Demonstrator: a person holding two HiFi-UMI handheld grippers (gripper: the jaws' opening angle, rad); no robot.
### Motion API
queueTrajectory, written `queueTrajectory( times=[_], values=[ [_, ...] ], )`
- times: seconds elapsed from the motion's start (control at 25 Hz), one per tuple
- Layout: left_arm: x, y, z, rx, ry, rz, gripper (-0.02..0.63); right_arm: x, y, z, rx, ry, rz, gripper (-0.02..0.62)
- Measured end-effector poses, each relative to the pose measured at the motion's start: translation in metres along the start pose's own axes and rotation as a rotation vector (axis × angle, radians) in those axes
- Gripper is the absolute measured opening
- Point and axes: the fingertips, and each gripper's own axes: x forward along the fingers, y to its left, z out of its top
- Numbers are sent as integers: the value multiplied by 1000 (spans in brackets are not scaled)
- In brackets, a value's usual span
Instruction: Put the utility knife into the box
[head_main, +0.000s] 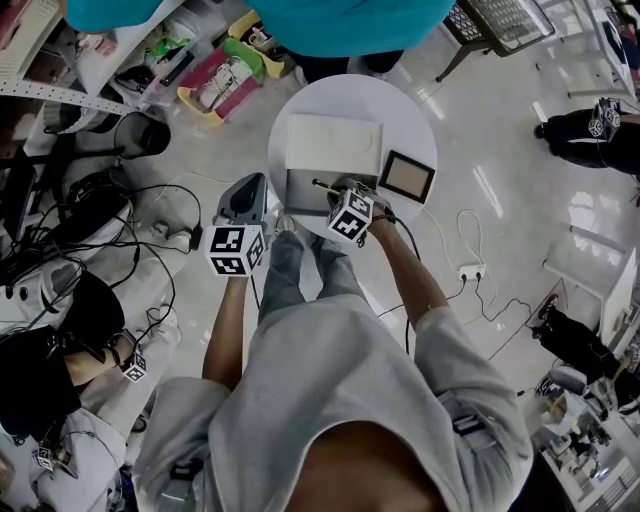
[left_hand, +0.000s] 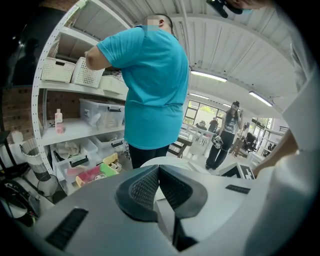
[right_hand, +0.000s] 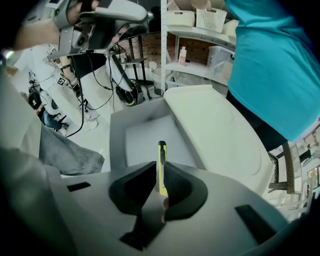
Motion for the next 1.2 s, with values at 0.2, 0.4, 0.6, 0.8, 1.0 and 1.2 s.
queueTrajectory(
  times=[0.2,0.4,0.6,0.8,1.0,1.2],
  values=[
    [5,-10,5,10,-12,-17,20,-29,-11,4,128,-117,-59,52],
    [8,-22,10,19,-17,-32,20,-63,-28,3,376,-264,-120,52],
    [12,-32,17,34,-24,-48,20,-101,-52,-6,641,-445,-199,51],
    [12,-42,26,49,-38,-60,20,-136,-63,-17,744,-547,-279,32],
    [11,-47,43,66,-67,-66,20,-176,-80,-6,742,-636,-375,29],
    [11,-51,74,96,-116,-79,20,-223,-106,20,717,-746,-444,29]
  ],
)
